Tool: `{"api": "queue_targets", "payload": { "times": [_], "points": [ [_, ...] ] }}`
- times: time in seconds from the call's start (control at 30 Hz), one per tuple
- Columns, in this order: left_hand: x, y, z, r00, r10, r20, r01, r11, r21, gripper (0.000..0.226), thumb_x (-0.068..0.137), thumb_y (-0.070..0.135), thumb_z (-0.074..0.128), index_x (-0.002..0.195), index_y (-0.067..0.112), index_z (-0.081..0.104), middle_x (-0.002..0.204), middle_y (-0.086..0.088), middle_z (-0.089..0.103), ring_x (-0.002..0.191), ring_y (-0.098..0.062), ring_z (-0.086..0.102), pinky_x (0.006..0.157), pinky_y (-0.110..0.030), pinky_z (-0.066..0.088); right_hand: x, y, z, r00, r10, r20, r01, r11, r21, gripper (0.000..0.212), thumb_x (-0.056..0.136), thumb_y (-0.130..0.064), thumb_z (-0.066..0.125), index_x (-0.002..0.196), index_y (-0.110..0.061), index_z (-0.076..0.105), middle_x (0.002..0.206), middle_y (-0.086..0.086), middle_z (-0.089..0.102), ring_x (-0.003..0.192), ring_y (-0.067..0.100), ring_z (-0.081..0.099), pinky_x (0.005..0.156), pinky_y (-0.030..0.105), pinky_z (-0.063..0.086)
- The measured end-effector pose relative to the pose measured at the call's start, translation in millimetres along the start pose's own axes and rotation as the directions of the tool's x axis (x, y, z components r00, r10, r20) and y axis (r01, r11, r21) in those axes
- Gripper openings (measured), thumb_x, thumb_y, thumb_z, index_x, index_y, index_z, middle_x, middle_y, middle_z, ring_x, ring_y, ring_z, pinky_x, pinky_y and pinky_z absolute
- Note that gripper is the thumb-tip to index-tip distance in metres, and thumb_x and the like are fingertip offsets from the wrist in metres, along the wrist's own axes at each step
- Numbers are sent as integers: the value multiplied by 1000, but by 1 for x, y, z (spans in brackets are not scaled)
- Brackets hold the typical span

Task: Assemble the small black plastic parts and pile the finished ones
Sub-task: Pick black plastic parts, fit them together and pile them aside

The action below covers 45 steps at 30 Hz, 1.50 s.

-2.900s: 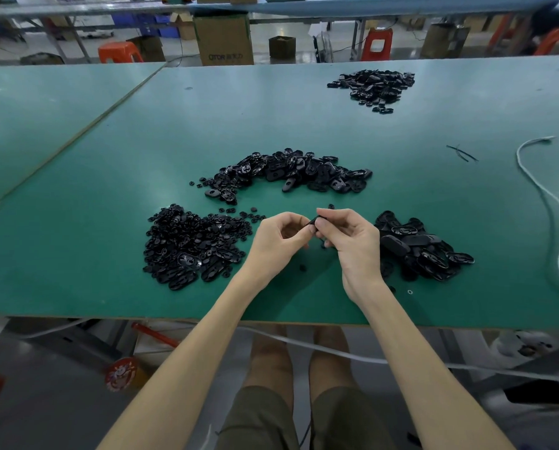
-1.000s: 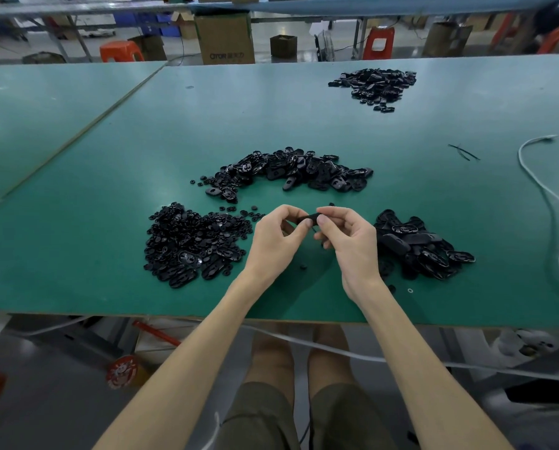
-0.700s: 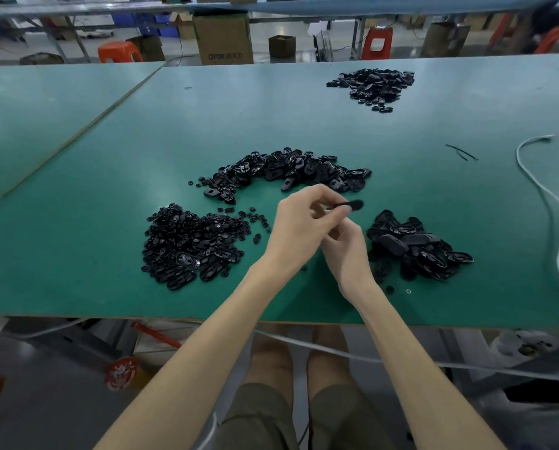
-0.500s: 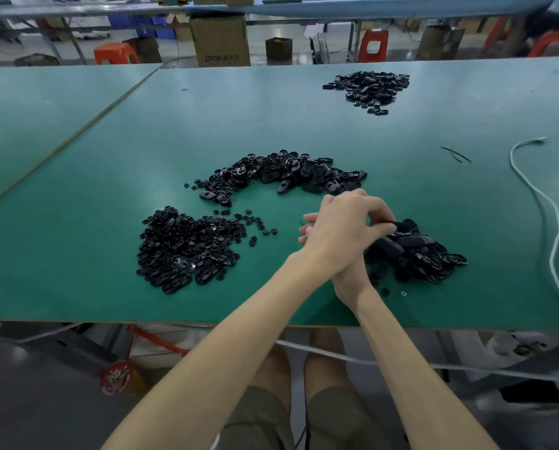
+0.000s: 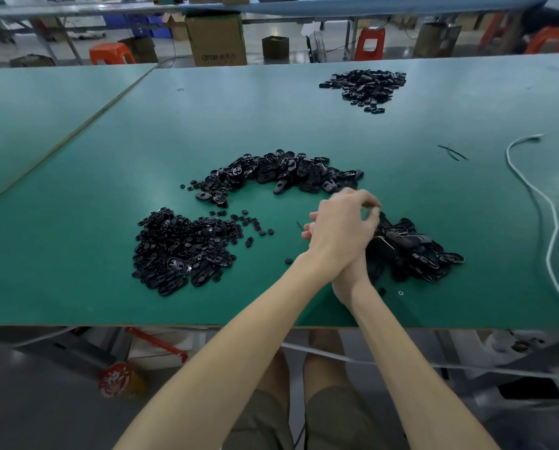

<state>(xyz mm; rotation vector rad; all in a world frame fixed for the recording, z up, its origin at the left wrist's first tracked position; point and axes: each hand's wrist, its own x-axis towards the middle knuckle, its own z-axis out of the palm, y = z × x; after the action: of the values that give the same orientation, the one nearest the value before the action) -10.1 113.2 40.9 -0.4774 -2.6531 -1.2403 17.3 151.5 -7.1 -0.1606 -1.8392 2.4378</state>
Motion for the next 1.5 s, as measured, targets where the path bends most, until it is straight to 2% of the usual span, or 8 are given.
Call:
{"api": "queue_targets", "payload": {
  "times": [0.1,0.2,0.33,0.53,0.77,0.97,1.23,1.5],
  "points": [
    [0,-13,-5,972,-187,-142,156,966,-204,21,103,15,53,112,16,72,120,-4,64,114,-20,59,108,-45,41,3,-4,7,991,113,-75,-102,985,142,25,104,-25,45,117,-8,58,94,8,59,83,18,56,72,32,49],
    [-1,-36,-14,940,-269,-211,219,948,-233,30,103,4,44,115,15,69,121,-5,63,116,-22,58,107,-45,43,4,0,8,987,-79,-141,53,982,-180,29,97,-15,62,126,-12,61,113,0,70,97,14,68,86,34,58],
    [-3,-63,-23,965,-225,-138,233,971,47,42,97,-5,48,128,16,67,134,-5,62,124,-24,53,111,-39,36,8,4,3,965,-138,-221,96,977,-191,32,99,2,57,124,-18,55,121,3,61,89,10,72,78,33,61],
    [-14,-73,-20,995,59,85,-92,887,453,56,94,6,57,146,26,53,159,9,44,146,-15,33,110,-37,18,12,7,6,961,-147,-233,111,981,-160,35,98,4,54,114,-27,53,118,7,60,85,11,66,68,20,55],
    [-11,-79,-25,993,119,9,-107,851,513,22,99,22,56,119,24,65,125,6,61,124,-18,46,103,-34,20,12,9,4,962,-144,-232,109,981,-160,34,97,4,54,115,-25,56,114,3,61,74,1,66,66,19,54],
    [-16,-85,-24,992,115,-52,-71,847,527,15,98,11,57,109,18,61,117,1,59,115,-22,47,93,-34,20,11,7,5,965,-156,-209,114,973,-201,28,99,2,55,115,-20,59,121,8,59,88,13,69,69,21,55],
    [-16,-80,-40,996,70,-60,-56,975,214,18,108,23,47,106,18,64,99,7,60,98,-17,52,84,-31,22,10,8,4,973,-173,-153,125,952,-281,14,101,-8,64,109,-18,69,108,2,74,100,23,70,86,42,61],
    [-17,-102,-84,991,-88,-102,123,901,417,14,102,23,61,114,20,66,110,0,63,110,-23,53,97,-37,26,9,7,6,976,-152,-158,115,969,-220,14,100,-2,62,104,-13,69,92,7,74,69,6,68,64,20,52]
  ]
}}
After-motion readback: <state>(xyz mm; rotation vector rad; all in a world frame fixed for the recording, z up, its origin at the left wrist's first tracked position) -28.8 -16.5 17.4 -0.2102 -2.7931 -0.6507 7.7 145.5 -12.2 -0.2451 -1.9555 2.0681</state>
